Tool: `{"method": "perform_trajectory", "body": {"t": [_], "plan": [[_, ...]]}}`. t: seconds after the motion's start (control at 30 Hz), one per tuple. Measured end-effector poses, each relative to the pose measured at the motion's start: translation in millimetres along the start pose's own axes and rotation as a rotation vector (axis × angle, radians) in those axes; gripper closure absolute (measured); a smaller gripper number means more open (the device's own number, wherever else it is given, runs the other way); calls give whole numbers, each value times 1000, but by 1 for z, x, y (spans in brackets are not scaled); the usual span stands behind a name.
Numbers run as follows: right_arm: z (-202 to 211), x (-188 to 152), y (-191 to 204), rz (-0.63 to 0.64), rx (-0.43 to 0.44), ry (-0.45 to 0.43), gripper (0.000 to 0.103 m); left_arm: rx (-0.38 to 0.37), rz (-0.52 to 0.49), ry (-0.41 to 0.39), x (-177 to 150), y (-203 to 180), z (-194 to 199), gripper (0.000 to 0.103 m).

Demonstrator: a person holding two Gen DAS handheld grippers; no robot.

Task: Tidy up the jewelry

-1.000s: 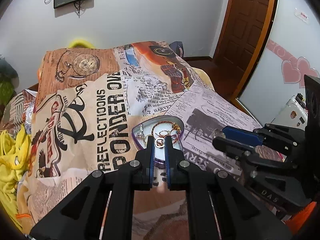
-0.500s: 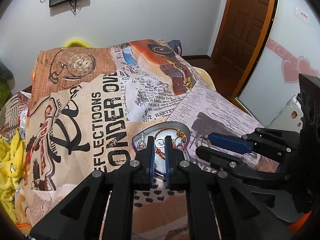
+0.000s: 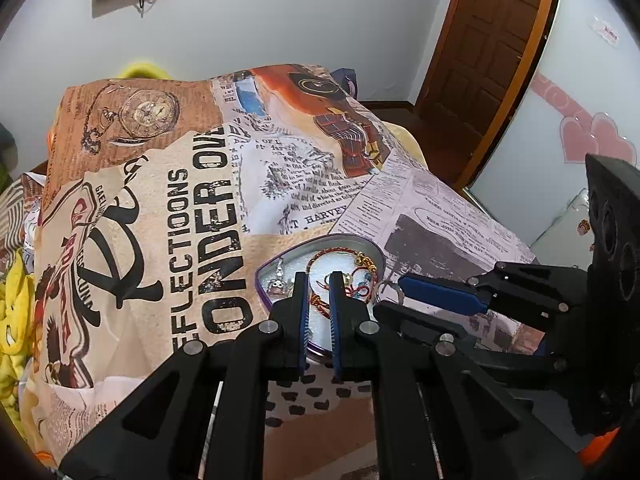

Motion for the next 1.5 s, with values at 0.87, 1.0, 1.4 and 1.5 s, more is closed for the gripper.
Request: {"method": "perform_trajectory", "body": {"t": [0.87, 1.0, 1.4, 1.5], "plan": [[11, 11, 18, 24, -2, -1, 80, 117, -11, -126, 9, 7, 70, 94], [48, 26, 20, 21, -20, -78, 80, 135, -28, -195, 19, -7, 104, 94], [212, 73, 43, 19, -98, -471, 80, 221, -72, -537, 48, -59, 243, 56], [248, 75, 51, 18, -117, -560, 80, 247, -88, -608, 46, -70, 273, 45]]}}
Point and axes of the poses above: each gripper's, at about its wrist camera, not at the fingertips, and z roughly against the way its jaws point, y to its left, x to its top, the point moved 6 cm from there along -z, roughly the way its jaws point, and after that the axes turned 9 degrees about -y, right-handed, at the moved point
